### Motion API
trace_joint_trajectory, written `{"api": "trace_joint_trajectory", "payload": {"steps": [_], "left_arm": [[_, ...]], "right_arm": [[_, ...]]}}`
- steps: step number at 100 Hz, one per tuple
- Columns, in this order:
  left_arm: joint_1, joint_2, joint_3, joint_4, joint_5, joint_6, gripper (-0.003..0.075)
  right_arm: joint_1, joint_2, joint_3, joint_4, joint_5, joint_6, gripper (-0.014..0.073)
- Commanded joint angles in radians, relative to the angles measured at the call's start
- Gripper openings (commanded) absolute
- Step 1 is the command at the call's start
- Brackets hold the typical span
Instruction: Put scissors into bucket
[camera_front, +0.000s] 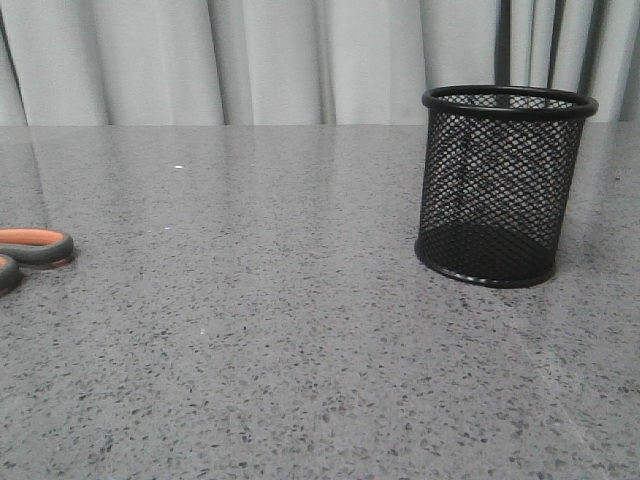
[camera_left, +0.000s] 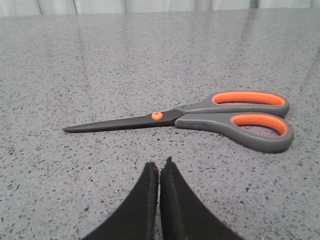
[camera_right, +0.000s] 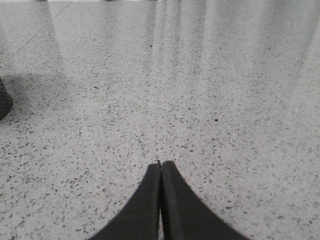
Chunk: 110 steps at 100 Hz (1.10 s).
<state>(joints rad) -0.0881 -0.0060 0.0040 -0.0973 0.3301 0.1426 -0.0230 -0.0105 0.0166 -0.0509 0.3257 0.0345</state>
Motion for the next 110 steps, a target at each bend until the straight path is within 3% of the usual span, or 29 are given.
{"api": "trace_joint_trajectory", "payload": {"steps": [1,47,60,72,82,90,110], "left_arm": [[-0.006,-0.028,0.044,-0.013,-0.066,-0.009,-0.0020],[-0.006,-0.028,0.044,-0.013,-0.066,-0.009,-0.0020],[-0.006,-0.028,0.044,-0.009,-0.066,-0.009,-0.0020],[-0.006,-0.028,0.044,0.023,-0.096,-0.009,-0.0020],[-0.008,-0.028,0.044,-0.151,-0.182,-0.009,-0.0020],[-0.008,-0.028,0.044,-0.379,-0.265,-0.009,-0.0020],[-0.008,-0.028,0.044,-0.737,-0.378,-0.009,-0.0020]], "right_arm": [[-0.005,-0.020,0.011,-0.016,-0.025,-0.001,-0.0051],[-0.005,-0.020,0.011,-0.057,-0.064,-0.001,-0.0051],[-0.005,-0.020,0.011,-0.081,-0.240,-0.001,-0.0051],[-0.005,-0.020,0.011,-0.005,-0.436,-0.001,-0.0051],[-0.005,-0.020,0.011,0.025,-0.539,-0.001,-0.0051],[-0.005,-0.020,0.011,0.142,-0.562,0.020,-0.0051],[-0.005,-0.020,0.011,0.326,-0.428,0.020,-0.0051]]}}
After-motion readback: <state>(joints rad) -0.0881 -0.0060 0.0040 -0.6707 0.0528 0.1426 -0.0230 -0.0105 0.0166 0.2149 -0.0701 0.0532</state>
